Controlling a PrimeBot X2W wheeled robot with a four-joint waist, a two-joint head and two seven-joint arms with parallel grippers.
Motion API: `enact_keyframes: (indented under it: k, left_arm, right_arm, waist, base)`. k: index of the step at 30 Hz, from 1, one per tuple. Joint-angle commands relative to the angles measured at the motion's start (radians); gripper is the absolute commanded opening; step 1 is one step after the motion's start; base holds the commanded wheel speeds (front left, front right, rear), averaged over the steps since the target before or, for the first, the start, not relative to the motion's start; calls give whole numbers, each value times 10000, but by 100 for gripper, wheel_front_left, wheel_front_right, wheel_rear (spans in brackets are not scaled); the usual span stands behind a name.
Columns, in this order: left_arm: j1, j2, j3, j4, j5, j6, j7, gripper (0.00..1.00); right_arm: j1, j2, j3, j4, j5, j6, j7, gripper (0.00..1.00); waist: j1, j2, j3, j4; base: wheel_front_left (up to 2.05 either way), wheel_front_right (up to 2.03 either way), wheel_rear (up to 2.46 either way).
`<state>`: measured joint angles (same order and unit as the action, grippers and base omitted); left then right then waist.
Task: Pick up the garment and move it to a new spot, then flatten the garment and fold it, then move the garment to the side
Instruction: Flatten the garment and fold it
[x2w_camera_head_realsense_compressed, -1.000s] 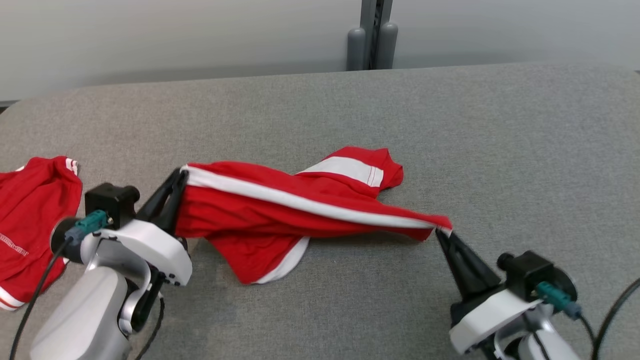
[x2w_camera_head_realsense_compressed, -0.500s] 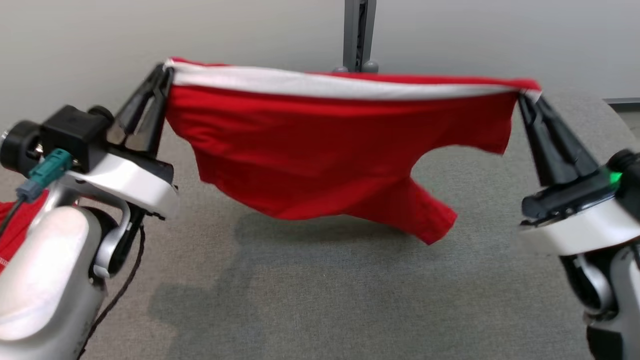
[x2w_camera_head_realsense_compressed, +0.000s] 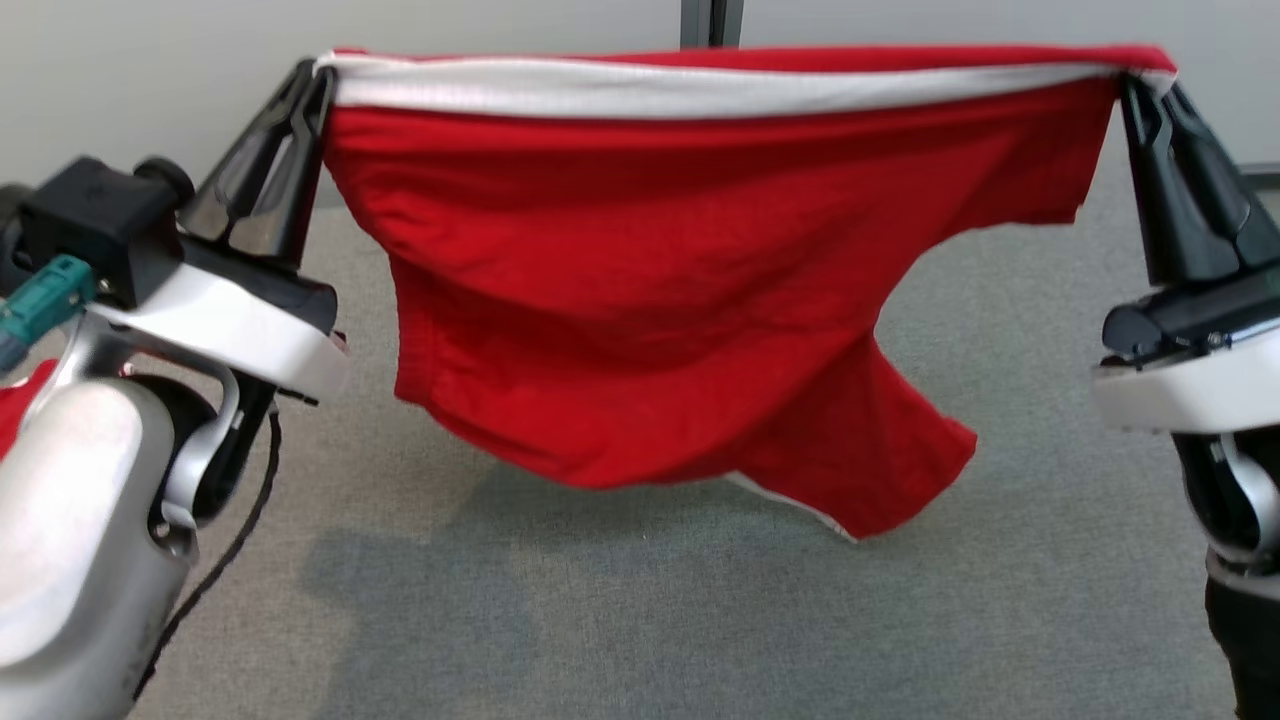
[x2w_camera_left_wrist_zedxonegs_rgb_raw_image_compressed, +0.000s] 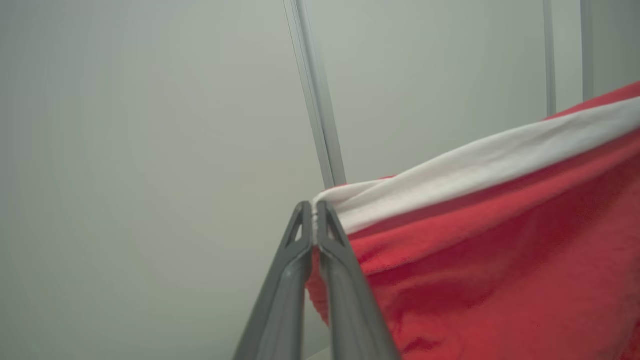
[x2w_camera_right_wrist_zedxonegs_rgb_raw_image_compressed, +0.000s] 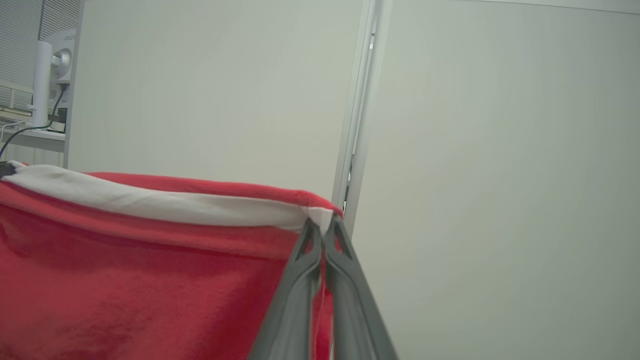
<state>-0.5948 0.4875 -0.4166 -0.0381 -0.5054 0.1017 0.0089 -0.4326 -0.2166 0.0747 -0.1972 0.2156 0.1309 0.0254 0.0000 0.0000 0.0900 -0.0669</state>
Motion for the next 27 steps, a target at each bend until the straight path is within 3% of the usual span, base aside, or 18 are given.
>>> enact_keyframes:
  k: [1,5,12,20,27]
  left_arm:
    - [-511,27,110,199,-169,-173,31,0]
    - [-1377,51,263,594,-241,-467,-48,0]
    - [-4092,-518,389,2606,-274,-1122,-561,0]
    - [-6526,-1549,-14,6195,-189,-1752,-1213,0]
    - [-6904,-2417,-397,9393,-446,-2158,-1942,0]
  right_arm:
    - [-596,40,-68,341,81,-1,-147,0]
    - [-1656,114,44,970,236,-1,-296,0]
    - [-4986,342,299,3279,431,-3,-883,0]
    - [-8051,840,657,7303,42,-1,-2115,0]
    - [-8732,1413,1318,10691,428,-1,-2665,0]
  waist:
    - [0,0,568,25]
    - [0,0,1281,1]
    - [0,0,2727,144]
    - [0,0,3381,270]
    - [0,0,3635,255]
  base:
    - [0,0,0]
    - [0,0,0]
    - [0,0,0]
    - [0,0,0]
    - [0,0,0]
